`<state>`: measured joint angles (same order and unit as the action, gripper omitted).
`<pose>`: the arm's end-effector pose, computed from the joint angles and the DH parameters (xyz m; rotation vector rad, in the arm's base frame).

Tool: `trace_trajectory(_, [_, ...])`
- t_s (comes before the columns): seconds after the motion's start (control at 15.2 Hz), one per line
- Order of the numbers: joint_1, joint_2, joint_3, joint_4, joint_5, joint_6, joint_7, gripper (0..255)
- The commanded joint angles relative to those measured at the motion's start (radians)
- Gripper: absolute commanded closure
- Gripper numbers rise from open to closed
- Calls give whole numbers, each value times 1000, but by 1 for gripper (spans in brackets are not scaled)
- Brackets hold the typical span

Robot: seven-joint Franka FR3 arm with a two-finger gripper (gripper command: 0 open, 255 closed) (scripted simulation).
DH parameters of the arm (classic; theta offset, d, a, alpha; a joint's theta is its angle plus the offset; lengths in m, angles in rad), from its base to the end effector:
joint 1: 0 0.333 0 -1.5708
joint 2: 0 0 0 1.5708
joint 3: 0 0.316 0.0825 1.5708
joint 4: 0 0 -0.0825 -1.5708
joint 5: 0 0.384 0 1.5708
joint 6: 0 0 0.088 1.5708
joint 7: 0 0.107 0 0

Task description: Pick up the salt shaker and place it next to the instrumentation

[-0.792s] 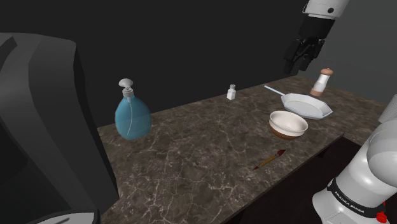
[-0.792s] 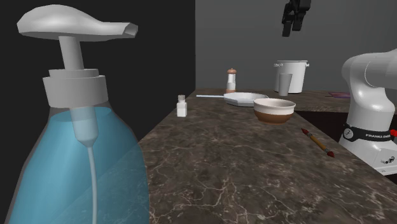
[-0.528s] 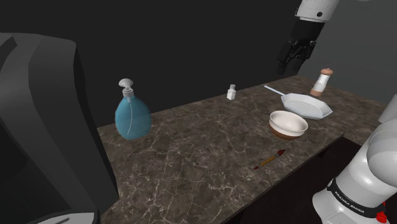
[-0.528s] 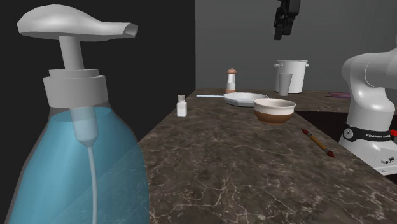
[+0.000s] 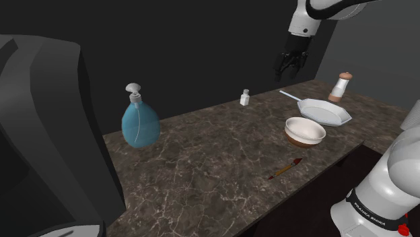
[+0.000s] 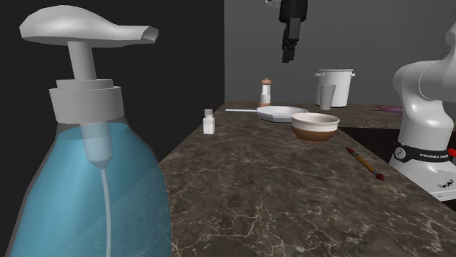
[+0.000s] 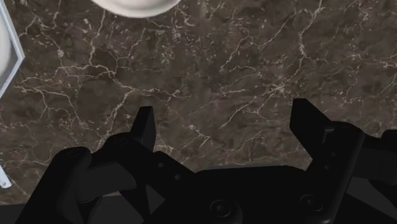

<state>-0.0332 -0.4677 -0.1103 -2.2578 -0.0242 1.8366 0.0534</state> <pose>0.4121 -0.0672 0.5451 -3.1037 0.2807 -0.0704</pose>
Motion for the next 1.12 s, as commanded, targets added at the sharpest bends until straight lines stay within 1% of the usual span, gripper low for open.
trace_trajectory(0.0, [0,82,-13,43,2,34,-17,0])
trace_trajectory(0.26, [-3,236,-41,134,13,89,-57,0])
trace_trajectory(0.53, [-9,394,-63,245,34,124,-100,0])
trace_trajectory(0.79, [-23,555,-77,379,62,140,-141,0])
trace_trajectory(1.06, [-44,721,-83,538,93,134,-178,0])
